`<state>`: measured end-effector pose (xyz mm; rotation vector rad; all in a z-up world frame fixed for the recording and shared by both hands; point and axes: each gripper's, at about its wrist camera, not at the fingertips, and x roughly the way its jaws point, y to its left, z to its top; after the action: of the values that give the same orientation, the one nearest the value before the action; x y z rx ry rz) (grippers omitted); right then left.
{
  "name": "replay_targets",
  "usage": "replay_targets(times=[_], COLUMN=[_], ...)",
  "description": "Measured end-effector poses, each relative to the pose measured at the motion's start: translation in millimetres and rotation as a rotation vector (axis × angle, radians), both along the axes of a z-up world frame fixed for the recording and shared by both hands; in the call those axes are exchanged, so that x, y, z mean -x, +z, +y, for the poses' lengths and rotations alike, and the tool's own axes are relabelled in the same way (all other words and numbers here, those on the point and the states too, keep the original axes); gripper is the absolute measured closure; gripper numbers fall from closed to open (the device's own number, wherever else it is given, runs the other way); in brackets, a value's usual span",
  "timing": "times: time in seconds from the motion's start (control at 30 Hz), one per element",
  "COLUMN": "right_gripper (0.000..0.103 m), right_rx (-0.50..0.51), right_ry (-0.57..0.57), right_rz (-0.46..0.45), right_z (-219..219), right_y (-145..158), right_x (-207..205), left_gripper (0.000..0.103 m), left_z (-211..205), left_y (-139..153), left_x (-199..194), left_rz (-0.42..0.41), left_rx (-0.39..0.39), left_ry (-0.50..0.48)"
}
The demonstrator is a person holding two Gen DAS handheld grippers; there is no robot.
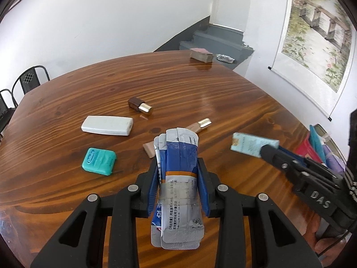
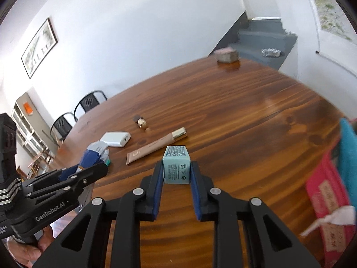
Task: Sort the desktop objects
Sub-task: 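Carry the sachets and teal box over the red box and release them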
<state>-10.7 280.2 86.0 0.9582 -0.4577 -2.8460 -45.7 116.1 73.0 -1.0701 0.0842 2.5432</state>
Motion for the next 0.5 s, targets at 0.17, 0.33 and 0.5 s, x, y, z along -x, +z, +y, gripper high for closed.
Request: replay_targets(times=[0.17, 0.33, 0.5], right_gripper=[0.077, 0.077, 0.077], right_rx=[-0.045, -0.066, -0.076], right_ry=[-0.085, -0.192, -0.310], right_rz=[0.094, 0.164, 0.198], right_z=[16.8, 49.2, 85.6], right_y=[22.2, 43.0, 51.2], right_x=[-38.8, -76.5, -109.5], left_gripper=[0.069, 0.069, 0.069], left_z=[16.6, 39.0, 68.8], left_y=[2.1, 7.3, 16.4], left_x=[-8.3, -18.8, -32.8], left_rz=[-0.001, 0.000, 0.014], left_rx=[-0.008, -0.027, -0.047], left_ry=[-0.041, -0.089, -0.148])
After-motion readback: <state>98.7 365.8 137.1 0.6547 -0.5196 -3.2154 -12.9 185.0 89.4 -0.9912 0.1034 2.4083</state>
